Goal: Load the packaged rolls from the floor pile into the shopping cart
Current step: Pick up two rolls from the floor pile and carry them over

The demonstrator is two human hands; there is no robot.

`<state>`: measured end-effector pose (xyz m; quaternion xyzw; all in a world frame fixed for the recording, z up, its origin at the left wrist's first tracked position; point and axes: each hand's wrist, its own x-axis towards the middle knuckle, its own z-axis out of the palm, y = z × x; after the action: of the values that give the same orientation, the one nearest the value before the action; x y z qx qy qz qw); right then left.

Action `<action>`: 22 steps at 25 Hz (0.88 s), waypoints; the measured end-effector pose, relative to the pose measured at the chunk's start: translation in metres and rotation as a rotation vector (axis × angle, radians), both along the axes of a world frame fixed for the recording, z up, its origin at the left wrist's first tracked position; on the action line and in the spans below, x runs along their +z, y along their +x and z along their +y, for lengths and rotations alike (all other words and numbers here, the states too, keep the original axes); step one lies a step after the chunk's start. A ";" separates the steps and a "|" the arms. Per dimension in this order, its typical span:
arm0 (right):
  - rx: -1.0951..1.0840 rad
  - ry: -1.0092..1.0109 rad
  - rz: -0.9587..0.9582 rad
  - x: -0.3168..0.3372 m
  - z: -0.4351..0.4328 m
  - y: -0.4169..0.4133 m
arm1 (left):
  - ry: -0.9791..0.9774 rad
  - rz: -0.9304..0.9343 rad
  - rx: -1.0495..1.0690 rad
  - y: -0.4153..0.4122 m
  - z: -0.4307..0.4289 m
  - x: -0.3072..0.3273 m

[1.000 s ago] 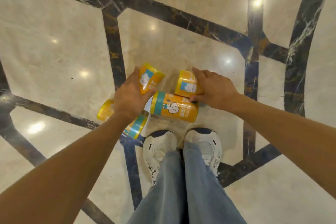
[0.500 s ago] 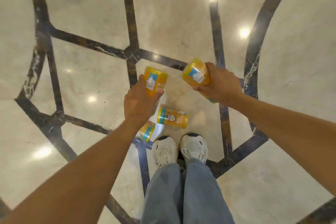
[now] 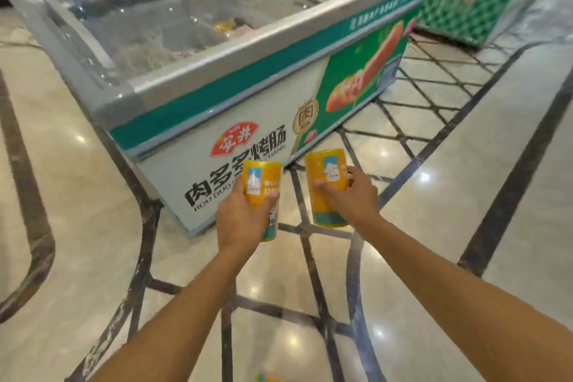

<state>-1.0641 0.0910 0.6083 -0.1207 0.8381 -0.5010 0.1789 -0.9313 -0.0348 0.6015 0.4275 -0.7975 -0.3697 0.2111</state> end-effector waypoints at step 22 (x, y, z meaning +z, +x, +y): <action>-0.898 -0.314 0.283 0.274 0.300 0.195 | 0.199 0.522 -0.966 0.017 0.260 0.271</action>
<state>-0.8693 0.3911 0.8822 0.1597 0.7379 -0.6275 -0.1906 -0.9147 0.2251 0.8720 -0.0745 -0.7855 -0.5914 0.1666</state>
